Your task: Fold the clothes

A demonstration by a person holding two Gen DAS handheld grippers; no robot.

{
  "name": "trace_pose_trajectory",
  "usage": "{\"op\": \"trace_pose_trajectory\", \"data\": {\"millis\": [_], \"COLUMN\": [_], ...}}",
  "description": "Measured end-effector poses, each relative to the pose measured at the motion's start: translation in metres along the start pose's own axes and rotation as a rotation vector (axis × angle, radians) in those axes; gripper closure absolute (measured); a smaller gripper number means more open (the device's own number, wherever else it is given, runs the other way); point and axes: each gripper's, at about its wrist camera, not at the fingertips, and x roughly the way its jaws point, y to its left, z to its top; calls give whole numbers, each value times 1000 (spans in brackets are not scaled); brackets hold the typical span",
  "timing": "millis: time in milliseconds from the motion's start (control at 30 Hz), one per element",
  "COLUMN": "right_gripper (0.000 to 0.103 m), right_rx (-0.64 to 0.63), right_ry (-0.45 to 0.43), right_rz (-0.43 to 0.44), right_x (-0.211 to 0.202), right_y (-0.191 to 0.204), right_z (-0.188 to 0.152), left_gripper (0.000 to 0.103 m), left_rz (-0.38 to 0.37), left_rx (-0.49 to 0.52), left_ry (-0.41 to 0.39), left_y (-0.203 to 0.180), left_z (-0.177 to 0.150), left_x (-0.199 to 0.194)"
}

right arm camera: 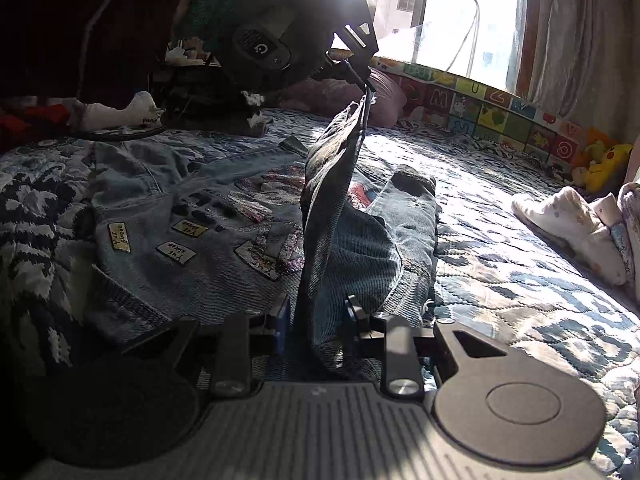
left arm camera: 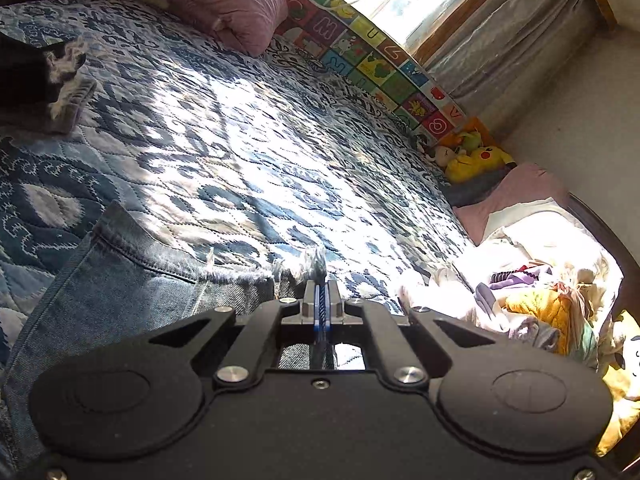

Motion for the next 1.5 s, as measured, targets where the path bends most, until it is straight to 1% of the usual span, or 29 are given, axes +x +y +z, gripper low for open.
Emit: {"op": "trace_pose_trajectory", "data": {"millis": [67, 100, 233, 400, 633, 867, 967, 1067, 1167, 1267, 1333, 1433, 1500], "right_gripper": [87, 89, 91, 94, 94, 94, 94, 95, 96, 96, 96, 96, 96], "right_rx": [54, 90, 272, 473, 486, 514, 584, 684, 717, 718, 722, 722, 712], "right_ry": [-2, -4, -1, 14, 21, 22, 20, 12, 7, 6, 7, 4, 4], "right_rz": [15, 25, 100, 160, 170, 180, 204, 232, 236, 234, 234, 233, 228], "right_x": [-1, -1, -2, 0, 2, 2, 3, 2, 1, 0, 1, 2, 2], "right_y": [-8, -13, -37, -61, -60, -63, -71, -81, -85, -84, -84, -84, -83], "right_z": [1, 1, -3, -13, -15, -17, -20, -26, -29, -28, -28, -28, -28], "left_gripper": [103, 103, 103, 103, 103, 103, 103, 103, 103, 103, 103, 103, 103], "left_rz": [9, 14, 25, 44, 84, 130, 160, 186, 221, 247, 242, 261, 276], "left_rx": [10, 15, 37, 139, 210, 235, 250, 253, 274, 298, 295, 332, 349], "left_ry": [16, 24, 61, 108, 149, 166, 163, 172, 170, 147, 102, 42, 41], "left_y": [-7, -9, -16, -33, -46, -56, -57, -55, -55, -60, -65, -73, -75], "left_z": [-1, -2, -5, -19, -38, -51, -53, -55, -58, -59, -58, -56, -56], "left_x": [16, 23, 49, 77, 104, 122, 129, 137, 143, 140, 130, 119, 122]}}
